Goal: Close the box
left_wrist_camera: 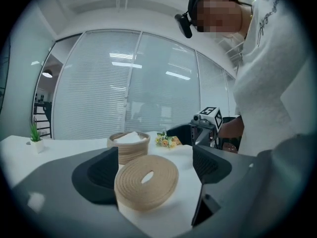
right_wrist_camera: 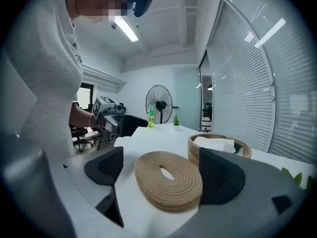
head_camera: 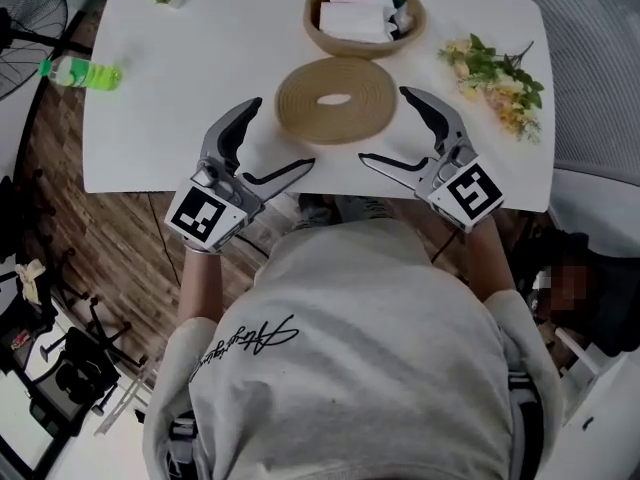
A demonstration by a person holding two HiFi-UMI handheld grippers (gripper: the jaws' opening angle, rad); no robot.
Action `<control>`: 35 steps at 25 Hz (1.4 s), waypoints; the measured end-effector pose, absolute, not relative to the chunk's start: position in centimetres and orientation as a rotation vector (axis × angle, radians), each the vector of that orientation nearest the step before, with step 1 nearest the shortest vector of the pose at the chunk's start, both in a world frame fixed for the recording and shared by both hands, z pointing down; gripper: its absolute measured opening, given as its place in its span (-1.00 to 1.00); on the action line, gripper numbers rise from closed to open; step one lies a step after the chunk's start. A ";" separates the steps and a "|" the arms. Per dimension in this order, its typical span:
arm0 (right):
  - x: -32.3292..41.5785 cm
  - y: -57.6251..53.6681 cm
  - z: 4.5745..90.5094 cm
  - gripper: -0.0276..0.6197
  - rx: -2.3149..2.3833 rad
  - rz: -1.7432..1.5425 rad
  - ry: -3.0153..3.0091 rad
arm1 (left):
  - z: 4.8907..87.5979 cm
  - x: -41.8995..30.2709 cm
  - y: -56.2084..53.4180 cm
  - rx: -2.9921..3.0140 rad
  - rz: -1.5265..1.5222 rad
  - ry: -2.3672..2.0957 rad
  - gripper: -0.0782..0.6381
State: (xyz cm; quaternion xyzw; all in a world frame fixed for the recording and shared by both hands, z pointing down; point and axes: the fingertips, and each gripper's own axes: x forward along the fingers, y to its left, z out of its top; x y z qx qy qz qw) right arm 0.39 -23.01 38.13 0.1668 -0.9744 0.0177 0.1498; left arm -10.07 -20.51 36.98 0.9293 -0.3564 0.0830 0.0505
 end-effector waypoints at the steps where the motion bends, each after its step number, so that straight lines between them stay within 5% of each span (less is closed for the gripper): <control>1: 0.5 -23.2 39.1 0.53 0.446 0.036 -2.772 | 37.6 -10.1 -20.5 2.823 0.284 -1.075 0.49; 17: 1.2 -26.7 49.2 0.73 0.271 0.084 -2.464 | 45.9 -10.8 -22.6 2.714 0.591 -0.939 0.59; 35: 0.4 -26.8 50.7 0.87 0.240 0.057 -2.412 | 50.9 -10.3 -23.4 2.552 1.022 -0.843 0.63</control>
